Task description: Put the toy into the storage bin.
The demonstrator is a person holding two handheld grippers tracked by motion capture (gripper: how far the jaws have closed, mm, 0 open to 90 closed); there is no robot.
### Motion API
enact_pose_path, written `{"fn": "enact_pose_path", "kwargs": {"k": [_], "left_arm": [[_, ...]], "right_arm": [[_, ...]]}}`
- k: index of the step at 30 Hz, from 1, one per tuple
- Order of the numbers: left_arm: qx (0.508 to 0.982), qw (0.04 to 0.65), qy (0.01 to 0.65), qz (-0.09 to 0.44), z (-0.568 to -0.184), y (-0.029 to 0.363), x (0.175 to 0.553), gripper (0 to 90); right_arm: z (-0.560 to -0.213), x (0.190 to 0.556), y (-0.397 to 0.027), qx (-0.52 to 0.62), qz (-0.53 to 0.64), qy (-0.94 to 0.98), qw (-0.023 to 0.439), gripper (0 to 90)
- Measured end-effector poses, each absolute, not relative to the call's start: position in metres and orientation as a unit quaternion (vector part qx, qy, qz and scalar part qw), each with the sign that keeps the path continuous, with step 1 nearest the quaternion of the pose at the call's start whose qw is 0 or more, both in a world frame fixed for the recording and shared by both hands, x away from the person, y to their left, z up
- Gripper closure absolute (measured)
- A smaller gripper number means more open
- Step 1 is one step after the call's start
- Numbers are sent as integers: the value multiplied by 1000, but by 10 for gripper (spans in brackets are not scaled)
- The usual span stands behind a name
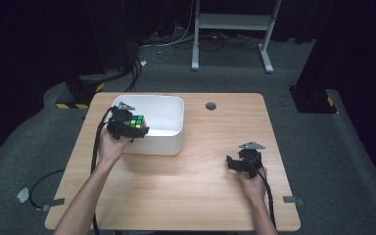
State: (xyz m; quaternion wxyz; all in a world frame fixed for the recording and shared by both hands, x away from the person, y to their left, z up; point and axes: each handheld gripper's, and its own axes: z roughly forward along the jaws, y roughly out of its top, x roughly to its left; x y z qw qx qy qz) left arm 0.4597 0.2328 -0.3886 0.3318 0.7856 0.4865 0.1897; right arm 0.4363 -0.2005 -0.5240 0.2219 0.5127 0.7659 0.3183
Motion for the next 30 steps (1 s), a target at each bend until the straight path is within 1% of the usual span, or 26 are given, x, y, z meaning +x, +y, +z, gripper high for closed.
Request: {"fn": "enact_pose_path", "kwargs": {"k": [2, 9, 14, 21, 30], "left_arm": [[780, 343, 487, 192, -385, 234, 458, 172], [778, 346, 486, 199, -381, 237, 455, 152], [776, 347, 486, 200, -381, 239, 454, 150], [765, 368, 486, 206, -376, 247, 447, 151], [756, 380, 489, 212, -371, 256, 439, 153]], "right_arm": [[-524, 436, -200, 513, 318, 766, 222, 194], [-524, 436, -200, 513, 318, 766, 222, 194], [-524, 436, -201, 512, 318, 766, 222, 194], [-524, 436, -201, 512, 318, 766, 222, 194], [-524, 436, -201, 512, 318, 766, 222, 194]]}}
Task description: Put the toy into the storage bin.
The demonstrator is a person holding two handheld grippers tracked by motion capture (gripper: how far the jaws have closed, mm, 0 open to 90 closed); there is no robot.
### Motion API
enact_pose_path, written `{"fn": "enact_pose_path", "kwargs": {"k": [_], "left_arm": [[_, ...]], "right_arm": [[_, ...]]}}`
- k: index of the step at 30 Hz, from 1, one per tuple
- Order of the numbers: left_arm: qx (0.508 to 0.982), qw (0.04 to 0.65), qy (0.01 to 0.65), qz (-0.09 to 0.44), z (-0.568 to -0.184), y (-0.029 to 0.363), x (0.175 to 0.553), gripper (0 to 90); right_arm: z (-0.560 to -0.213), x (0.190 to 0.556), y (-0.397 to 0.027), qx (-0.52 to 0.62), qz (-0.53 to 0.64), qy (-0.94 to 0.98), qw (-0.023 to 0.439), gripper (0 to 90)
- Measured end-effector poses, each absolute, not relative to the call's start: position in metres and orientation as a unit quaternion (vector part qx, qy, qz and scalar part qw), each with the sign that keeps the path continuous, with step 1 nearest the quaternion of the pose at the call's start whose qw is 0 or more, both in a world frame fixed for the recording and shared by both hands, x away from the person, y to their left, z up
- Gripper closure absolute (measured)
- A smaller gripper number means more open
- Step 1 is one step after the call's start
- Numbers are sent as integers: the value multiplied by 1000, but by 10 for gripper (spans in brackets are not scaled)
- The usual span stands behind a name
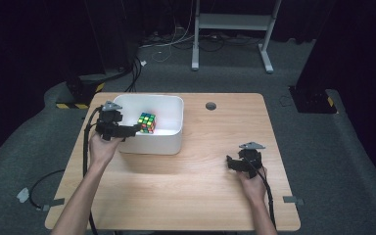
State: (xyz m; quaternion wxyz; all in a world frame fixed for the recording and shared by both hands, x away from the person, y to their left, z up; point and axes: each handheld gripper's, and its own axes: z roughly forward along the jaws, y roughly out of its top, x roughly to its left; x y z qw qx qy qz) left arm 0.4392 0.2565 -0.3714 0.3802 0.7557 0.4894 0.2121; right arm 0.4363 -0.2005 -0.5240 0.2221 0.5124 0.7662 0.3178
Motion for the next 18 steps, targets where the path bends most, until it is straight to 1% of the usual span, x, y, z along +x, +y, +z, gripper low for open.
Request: {"fn": "enact_pose_path", "kwargs": {"k": [18], "left_arm": [[739, 393, 496, 230, -364, 277, 424, 157]], "right_arm": [[-524, 436, -201, 513, 318, 766, 222, 194]]}}
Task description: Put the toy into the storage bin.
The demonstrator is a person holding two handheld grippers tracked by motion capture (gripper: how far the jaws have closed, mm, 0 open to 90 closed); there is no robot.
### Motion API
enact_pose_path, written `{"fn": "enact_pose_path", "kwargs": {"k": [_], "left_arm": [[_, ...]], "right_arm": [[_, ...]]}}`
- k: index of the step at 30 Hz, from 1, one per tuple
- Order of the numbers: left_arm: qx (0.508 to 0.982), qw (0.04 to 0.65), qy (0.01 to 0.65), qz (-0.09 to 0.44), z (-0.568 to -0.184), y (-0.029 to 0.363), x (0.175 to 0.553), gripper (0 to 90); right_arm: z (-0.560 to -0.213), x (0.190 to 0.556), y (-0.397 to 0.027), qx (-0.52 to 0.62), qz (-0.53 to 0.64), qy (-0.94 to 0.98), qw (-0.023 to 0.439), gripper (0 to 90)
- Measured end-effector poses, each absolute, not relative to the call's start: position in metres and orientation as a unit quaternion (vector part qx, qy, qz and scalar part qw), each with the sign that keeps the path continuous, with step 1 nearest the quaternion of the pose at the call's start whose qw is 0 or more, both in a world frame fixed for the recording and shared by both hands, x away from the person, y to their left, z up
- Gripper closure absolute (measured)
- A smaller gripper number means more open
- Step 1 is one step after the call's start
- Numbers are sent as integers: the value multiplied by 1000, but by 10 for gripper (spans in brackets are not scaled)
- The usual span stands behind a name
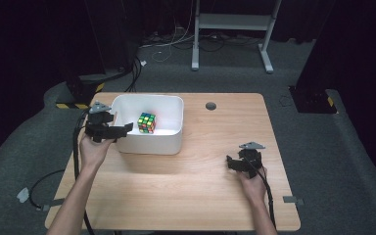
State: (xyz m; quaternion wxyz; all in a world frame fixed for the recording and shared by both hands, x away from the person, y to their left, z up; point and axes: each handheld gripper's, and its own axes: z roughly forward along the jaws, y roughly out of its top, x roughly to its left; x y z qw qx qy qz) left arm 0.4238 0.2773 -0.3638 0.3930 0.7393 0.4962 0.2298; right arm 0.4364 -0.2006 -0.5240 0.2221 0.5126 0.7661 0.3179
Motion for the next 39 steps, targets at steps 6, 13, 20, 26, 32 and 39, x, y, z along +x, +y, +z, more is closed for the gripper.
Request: {"fn": "enact_pose_path", "kwargs": {"k": [6, 13, 20, 26, 32, 39], "left_arm": [[734, 398, 501, 229, -364, 283, 421, 157], [730, 400, 503, 231, -364, 289, 418, 159], [725, 409, 506, 228, -364, 294, 414, 164], [718, 423, 508, 219, -365, 299, 412, 166], [714, 426, 509, 223, -364, 301, 408, 154], [713, 425, 507, 232, -363, 302, 404, 150]], "right_arm": [[-524, 436, -201, 513, 318, 766, 222, 194], [-524, 436, -201, 513, 318, 766, 222, 194], [-524, 436, -201, 513, 318, 766, 222, 194], [-524, 436, -201, 512, 318, 766, 222, 194], [-524, 436, -201, 512, 318, 766, 222, 194], [-524, 436, -201, 513, 318, 766, 222, 194]]}}
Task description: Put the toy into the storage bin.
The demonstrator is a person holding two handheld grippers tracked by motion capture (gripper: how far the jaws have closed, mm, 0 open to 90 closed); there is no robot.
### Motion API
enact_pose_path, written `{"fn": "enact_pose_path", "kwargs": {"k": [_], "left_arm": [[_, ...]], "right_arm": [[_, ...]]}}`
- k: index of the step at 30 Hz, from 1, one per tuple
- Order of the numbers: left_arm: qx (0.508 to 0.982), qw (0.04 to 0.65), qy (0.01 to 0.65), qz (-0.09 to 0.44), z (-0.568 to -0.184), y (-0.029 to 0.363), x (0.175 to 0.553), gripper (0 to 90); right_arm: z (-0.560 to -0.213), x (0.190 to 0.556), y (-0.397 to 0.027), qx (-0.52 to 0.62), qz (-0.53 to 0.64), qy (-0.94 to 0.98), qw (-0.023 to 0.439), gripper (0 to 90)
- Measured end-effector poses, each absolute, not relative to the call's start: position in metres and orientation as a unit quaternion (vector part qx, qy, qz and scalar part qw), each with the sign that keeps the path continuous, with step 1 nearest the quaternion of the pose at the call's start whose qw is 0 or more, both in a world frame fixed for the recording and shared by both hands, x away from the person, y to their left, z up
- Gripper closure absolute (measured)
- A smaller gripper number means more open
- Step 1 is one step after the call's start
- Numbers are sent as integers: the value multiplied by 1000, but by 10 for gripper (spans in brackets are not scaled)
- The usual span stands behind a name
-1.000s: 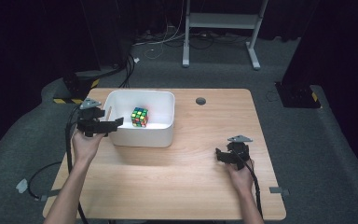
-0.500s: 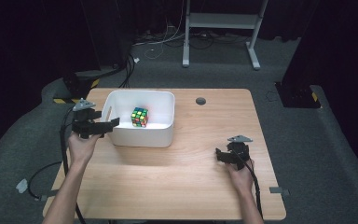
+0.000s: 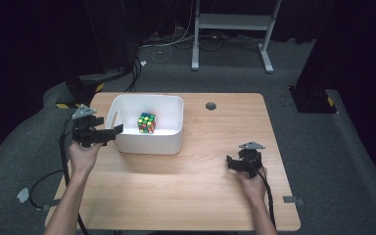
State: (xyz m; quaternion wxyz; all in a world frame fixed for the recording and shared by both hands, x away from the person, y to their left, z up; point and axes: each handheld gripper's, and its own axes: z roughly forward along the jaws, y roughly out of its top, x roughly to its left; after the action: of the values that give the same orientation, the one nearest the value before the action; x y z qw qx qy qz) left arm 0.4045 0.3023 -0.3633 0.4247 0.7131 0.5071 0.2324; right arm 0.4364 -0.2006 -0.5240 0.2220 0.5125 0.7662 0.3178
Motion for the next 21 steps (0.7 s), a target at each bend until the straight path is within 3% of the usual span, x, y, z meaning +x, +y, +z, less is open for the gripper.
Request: {"fn": "enact_pose_path", "kwargs": {"k": [21], "left_arm": [[701, 430, 519, 234, -365, 317, 393, 158]], "right_arm": [[-524, 436, -201, 513, 318, 766, 222, 194]]}}
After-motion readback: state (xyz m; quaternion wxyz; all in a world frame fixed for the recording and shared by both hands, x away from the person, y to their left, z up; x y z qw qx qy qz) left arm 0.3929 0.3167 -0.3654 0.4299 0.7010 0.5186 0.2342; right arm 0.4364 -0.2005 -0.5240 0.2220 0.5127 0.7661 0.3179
